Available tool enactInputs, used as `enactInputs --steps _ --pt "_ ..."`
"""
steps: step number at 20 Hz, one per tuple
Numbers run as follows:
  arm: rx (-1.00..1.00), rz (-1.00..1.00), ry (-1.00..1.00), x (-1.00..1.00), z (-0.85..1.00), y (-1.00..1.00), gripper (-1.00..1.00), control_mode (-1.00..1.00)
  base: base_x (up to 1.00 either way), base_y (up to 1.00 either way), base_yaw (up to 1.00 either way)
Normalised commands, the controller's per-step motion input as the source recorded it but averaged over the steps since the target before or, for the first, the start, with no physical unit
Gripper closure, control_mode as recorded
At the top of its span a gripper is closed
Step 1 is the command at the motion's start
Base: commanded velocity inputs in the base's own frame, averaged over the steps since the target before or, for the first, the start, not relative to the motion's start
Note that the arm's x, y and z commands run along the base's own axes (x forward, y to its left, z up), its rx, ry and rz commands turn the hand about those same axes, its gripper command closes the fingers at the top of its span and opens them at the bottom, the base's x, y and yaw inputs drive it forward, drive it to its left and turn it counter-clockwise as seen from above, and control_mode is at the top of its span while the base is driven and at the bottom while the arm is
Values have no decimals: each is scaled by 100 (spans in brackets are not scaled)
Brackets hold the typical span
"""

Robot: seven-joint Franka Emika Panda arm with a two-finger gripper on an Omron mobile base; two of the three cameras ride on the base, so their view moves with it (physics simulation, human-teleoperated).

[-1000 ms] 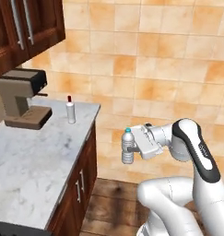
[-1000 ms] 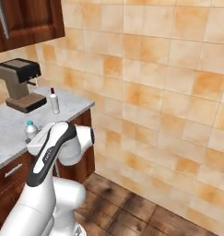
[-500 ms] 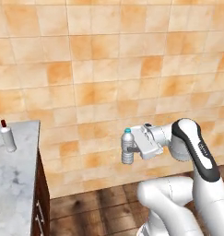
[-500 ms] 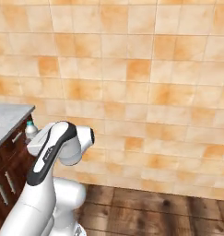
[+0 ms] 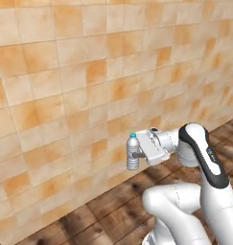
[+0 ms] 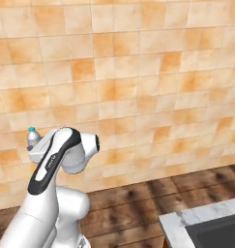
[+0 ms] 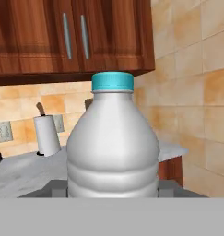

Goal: Place the drinks on the dining counter in a tight cluster.

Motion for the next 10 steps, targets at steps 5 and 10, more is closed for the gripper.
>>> enactInputs --steps 5,10 --pt "0 0 0 0 0 0 100 100 35 -3 -52" --pt "0 0 0 0 0 0 100 100 55 3 -40"
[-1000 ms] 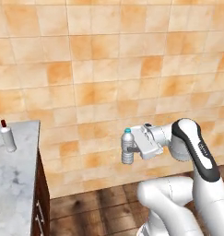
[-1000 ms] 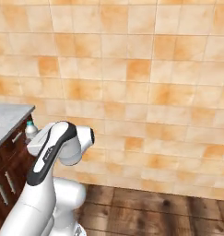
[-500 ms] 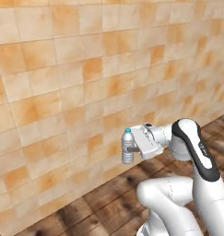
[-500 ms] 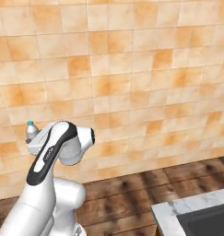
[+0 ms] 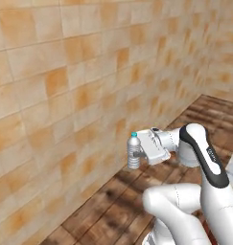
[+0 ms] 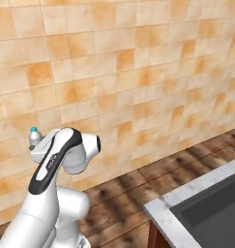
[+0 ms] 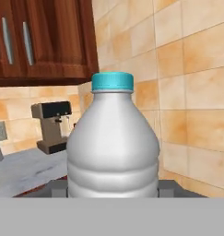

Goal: Place the drinks on the dining counter in a tight cluster.

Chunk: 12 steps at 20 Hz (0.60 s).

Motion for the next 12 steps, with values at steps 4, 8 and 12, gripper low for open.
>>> enactInputs --steps 4,8,12 --pt "0 0 0 0 0 0 100 100 54 5 -42" --pt "0 0 0 0 0 0 100 100 53 6 -43" --pt "0 0 0 0 0 0 100 100 56 8 -42"
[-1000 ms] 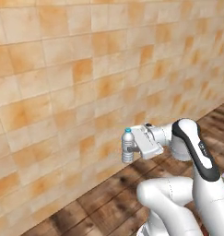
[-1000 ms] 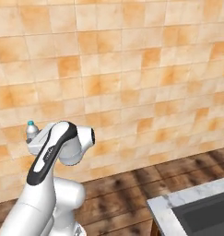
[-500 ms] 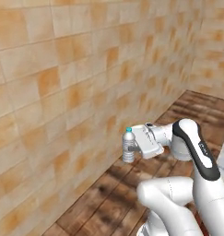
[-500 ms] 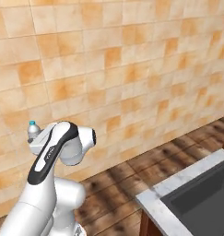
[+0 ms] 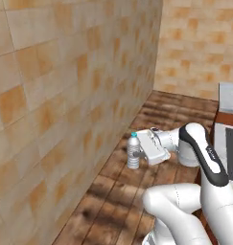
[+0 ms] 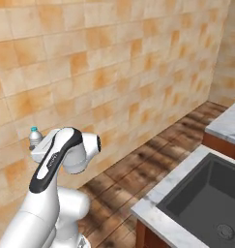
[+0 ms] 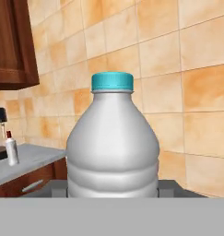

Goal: Place the drinks on the dining counter in a tight cluster.

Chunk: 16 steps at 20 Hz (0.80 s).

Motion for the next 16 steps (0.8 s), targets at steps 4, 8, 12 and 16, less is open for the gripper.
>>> enactInputs --steps 4,8,12,16 --pt "0 0 0 0 0 0 100 100 65 13 -34" --pt "0 0 0 0 0 0 100 100 70 14 -29" --pt "0 0 0 0 0 0 100 100 67 16 -33" --pt "0 0 0 0 0 0 100 100 55 23 -48"
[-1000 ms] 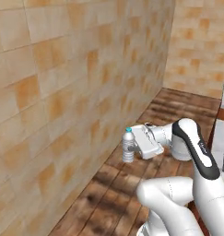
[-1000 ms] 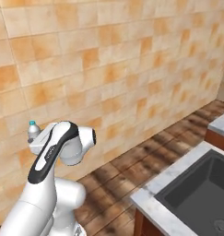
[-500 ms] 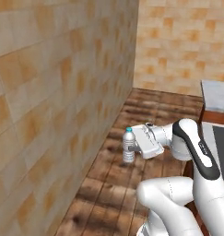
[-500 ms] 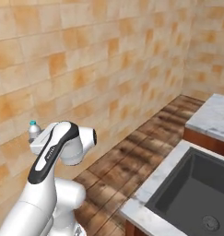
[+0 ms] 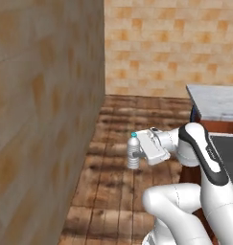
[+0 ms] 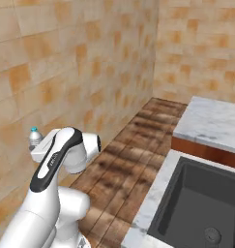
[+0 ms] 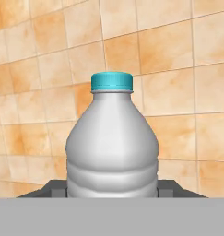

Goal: Place the drinks on the dining counter in a tight cluster.

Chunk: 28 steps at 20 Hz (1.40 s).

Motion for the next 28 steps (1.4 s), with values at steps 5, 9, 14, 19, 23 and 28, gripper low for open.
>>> enactInputs --steps 5,9,14,19,23,28 --pt "0 0 0 0 0 0 100 100 50 24 -53" --pt "0 0 0 0 0 0 100 100 57 34 -43" --pt "0 0 0 0 0 0 100 100 61 39 -37" --pt "0 0 0 0 0 0 100 100 57 39 -41" --pt "0 0 0 0 0 0 100 100 57 41 -41" --pt "0 0 0 0 0 0 100 100 57 49 -36"
